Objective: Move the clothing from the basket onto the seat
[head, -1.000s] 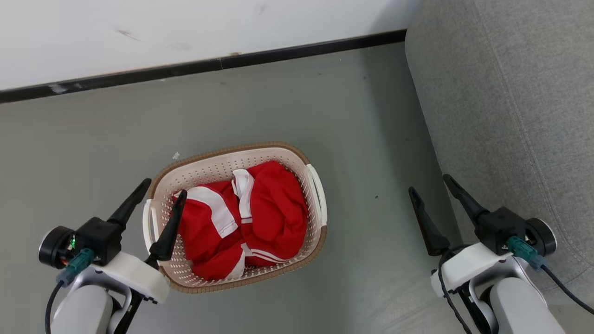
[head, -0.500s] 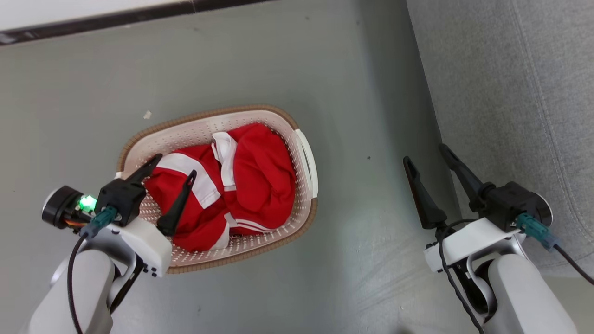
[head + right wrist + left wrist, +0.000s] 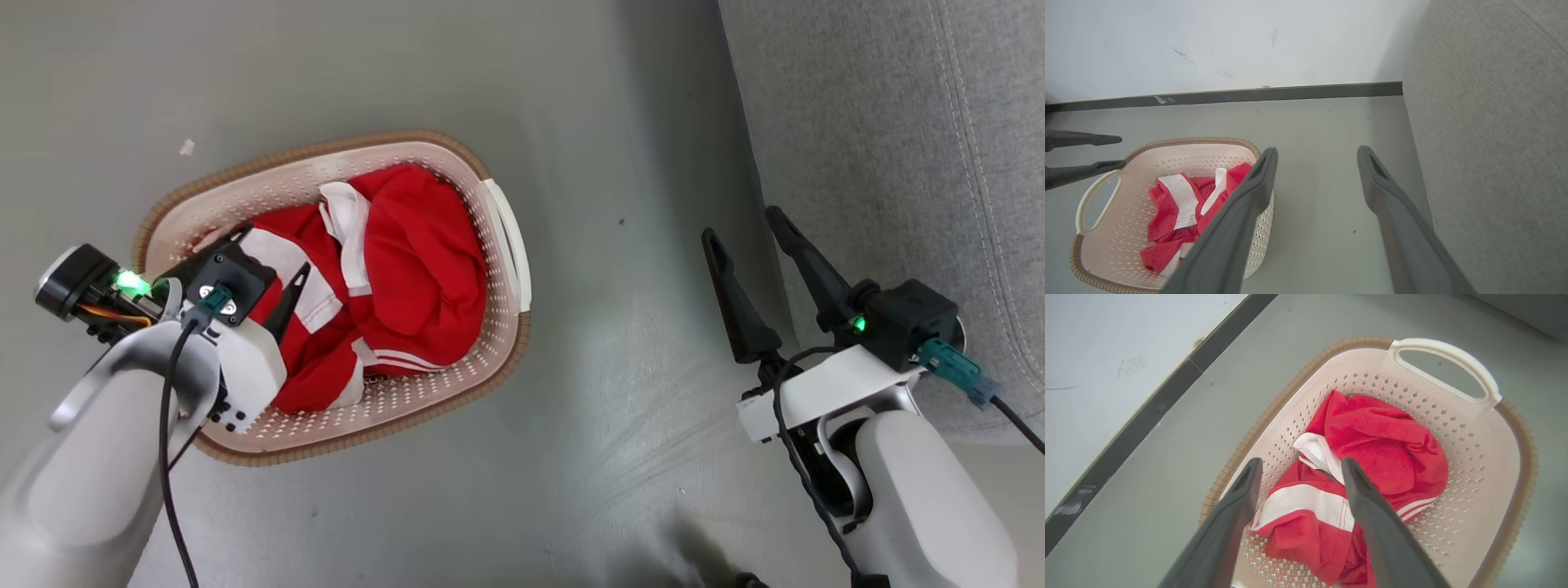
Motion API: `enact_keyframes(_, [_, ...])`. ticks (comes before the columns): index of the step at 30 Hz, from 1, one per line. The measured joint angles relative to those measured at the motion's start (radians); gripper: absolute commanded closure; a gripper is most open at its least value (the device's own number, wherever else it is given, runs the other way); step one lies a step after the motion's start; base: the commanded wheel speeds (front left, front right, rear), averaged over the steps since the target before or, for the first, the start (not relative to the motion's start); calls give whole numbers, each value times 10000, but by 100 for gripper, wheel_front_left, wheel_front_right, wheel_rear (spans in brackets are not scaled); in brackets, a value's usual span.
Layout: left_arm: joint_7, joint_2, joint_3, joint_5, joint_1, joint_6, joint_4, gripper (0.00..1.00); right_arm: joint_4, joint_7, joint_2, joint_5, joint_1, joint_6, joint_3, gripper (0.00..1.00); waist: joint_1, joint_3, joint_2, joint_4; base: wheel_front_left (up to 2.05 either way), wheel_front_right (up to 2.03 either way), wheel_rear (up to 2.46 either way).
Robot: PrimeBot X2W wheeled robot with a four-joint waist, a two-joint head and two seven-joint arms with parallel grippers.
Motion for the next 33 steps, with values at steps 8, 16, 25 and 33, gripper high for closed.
enact_keyframes(8, [968, 230, -276, 276, -730, 0, 589, 0, -105, -2, 2, 257, -414, 0, 236, 0, 0, 588, 0, -320, 0, 0, 0])
enact_keyframes(16, [1797, 516, -96, 420, -1155, -2, 1327, 0, -140, -17, 4, 433, -700, 0, 330, 0, 0, 1077, 0, -629, 0, 0, 0])
enact_keyframes(25, [2157, 667, -297, 403, -1447, -2, 1756, 0, -142, -27, 4, 677, -878, 0, 430, 0, -1, 1433, 0, -980, 0, 0, 0])
enact_keyframes(33, [2243, 754, -355, 314, -1748, -2, 2027, 0, -140, -27, 8, 779, -1030, 0, 516, 0, -1, 1602, 0, -1177, 0, 0, 0])
